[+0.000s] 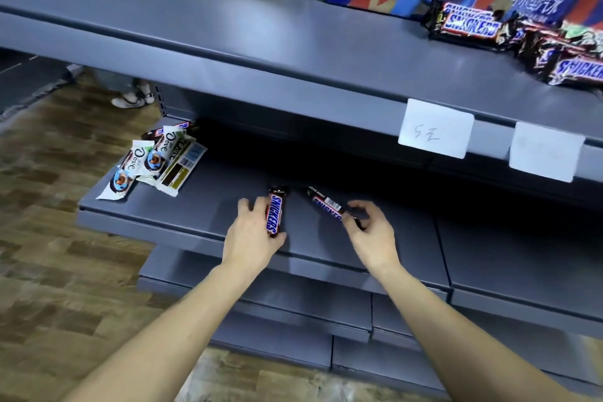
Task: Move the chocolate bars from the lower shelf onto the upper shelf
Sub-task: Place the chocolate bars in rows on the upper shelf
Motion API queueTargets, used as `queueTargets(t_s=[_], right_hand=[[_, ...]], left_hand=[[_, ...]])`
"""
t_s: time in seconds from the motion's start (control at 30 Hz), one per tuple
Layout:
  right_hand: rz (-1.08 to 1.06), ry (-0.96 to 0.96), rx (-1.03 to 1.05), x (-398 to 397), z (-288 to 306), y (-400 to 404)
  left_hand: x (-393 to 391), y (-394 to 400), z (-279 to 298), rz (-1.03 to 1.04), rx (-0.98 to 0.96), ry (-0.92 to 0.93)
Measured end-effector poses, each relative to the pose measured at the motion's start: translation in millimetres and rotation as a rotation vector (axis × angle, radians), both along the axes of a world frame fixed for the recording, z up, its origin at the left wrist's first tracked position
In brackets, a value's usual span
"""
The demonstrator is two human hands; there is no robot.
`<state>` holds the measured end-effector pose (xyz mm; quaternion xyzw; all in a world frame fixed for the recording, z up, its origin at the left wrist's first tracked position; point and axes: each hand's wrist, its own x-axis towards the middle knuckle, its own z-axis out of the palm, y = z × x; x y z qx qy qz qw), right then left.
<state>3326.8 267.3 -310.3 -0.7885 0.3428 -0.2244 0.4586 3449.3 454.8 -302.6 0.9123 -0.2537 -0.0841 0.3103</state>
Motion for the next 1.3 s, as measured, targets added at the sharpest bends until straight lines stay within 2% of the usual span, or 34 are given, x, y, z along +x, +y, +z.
queueTargets(t_s=[0.07,0.17,0.27,0.37,0.47,0.57,0.83,1.0,1.3], right_hand=[[-0.008,-0.005,0.029,-3.1,-0.8,-6.9],[-0.019,0.020,0.075,-8.9,-1.9,-14.3],[-0.015,0.069,0.046,-14.6,-1.0,-20.6],[-0.013,0.095,0.026,-18.8,1.0,-23.1],[0.002,0.096,0.027,-20.7,2.4,-22.9],[0.042,0.167,-0.139,-19.9,-1.3,-25.1],[-0.057,0.363,-0.486,-19.6,2.3,-14.5],[-0.099,0.264,-0.373,-30.2,12.1,-9.1],[0.008,0.116,-0.286,-81.9,53.8,-0.8]], left_hand=[[-5.3,-8.1,-1.0,-0.048,0.015,0.056],[-11.5,-18.7,-4.9,-0.144,-0.079,0.157],[-8.4,-20.7,-5.3,-0.202,-0.061,-0.017],[4.4,-17.5,-7.6,-0.261,0.134,-0.180],[11.5,-18.0,-7.9,-0.335,0.242,-0.232],[11.7,-18.4,-1.1,-0.311,0.258,-0.261],[5.7,-8.8,2.2,-0.415,0.218,-0.266],[-11.4,-0.4,9.7,-0.517,0.099,-0.339],[-68.2,5.1,43.4,-0.636,0.005,-0.407]])
